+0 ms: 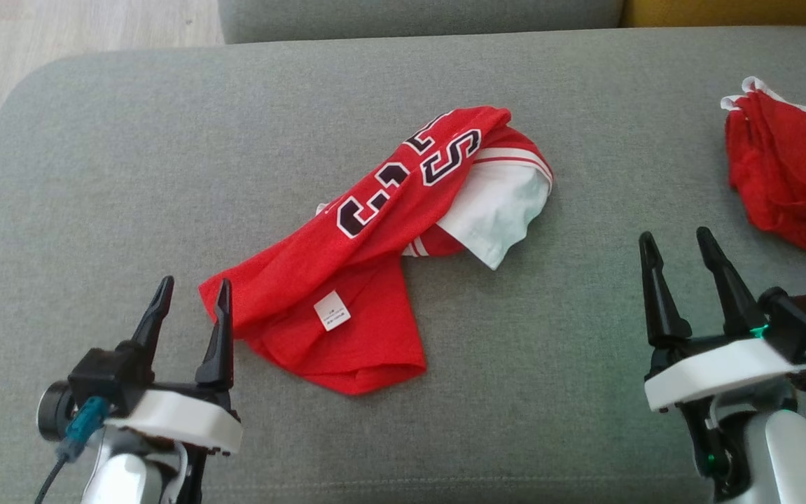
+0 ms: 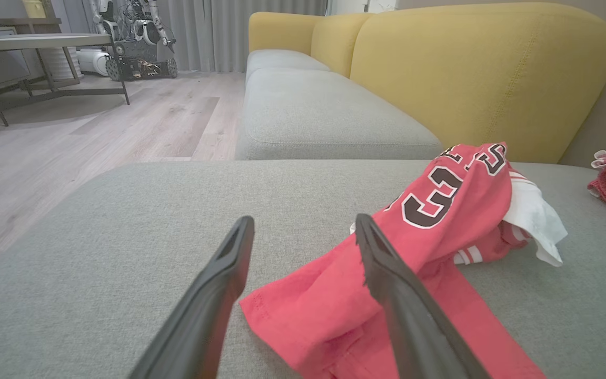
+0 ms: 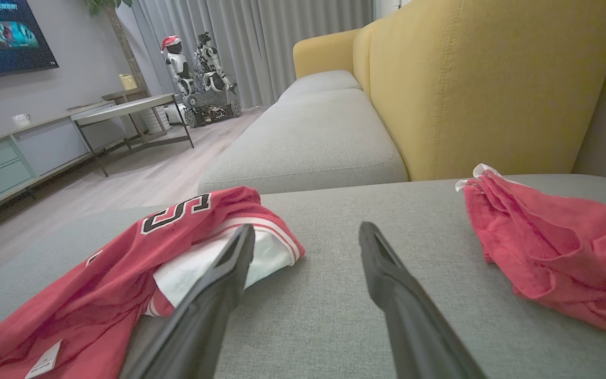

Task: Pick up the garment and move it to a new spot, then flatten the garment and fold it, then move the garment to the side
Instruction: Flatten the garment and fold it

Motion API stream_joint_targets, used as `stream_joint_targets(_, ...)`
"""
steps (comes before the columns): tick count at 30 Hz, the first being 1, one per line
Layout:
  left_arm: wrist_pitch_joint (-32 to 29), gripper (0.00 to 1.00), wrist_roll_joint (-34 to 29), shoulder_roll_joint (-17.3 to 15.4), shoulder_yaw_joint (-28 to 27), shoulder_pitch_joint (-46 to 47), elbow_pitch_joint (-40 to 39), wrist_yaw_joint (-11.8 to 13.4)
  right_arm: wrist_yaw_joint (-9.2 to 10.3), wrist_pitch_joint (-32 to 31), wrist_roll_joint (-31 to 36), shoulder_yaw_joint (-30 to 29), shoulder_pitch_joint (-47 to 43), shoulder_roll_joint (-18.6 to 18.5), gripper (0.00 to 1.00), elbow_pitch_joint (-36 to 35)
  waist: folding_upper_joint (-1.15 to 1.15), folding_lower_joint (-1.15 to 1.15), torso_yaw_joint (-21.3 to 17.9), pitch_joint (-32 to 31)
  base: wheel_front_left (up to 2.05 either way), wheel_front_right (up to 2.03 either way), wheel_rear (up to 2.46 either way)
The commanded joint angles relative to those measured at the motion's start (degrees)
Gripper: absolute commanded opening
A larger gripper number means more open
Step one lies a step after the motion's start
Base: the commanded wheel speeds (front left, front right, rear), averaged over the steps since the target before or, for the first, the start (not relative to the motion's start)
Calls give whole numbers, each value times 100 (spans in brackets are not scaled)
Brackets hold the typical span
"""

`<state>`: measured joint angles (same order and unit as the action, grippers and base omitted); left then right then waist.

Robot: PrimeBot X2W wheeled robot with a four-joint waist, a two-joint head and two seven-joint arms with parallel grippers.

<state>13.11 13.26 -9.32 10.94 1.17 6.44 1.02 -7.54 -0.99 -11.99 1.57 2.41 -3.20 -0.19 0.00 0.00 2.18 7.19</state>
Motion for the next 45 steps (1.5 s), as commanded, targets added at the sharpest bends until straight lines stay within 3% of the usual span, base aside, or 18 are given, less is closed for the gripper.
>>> stream_joint_targets(1, -14, 100, 41, -129, -154, 165, -208, 29, 5, -10, 45, 121, 46, 8, 100, -229, 0, 0, 17, 9, 0, 0, 0)
stream_joint_targets(19, 17, 100, 52, -146, -38, 385, -270, 39, 5, -108, 123, 390, 247, 27, 100, 50, 0, 0, 230, 263, 0, 0, 0)
stream_joint_targets(40, 172, 100, 60, 41, 139, 970, 42, -144, 5, 556, -1454, 1633, 1678, 32, 100, 2683, 0, 0, 678, 864, 0, 0, 0)
stream_joint_targets(42, 177, 100, 59, 52, 135, 990, 62, -151, 5, 650, -1514, 1708, 1790, 32, 25, 2825, 0, 0, 681, 877, 0, 0, 0)
stream_joint_targets(43, 179, 100, 57, 56, 132, 997, 70, -154, 5, 709, -1527, 1752, 1839, 32, 0, 2873, 0, 0, 679, 881, 0, 0, 0)
stream_joint_targets(45, 182, 100, 51, 62, 127, 1009, 84, -157, 5, 788, -1570, 1810, 1901, 32, 0, 2951, 0, 0, 672, 882, 0, 0, 0)
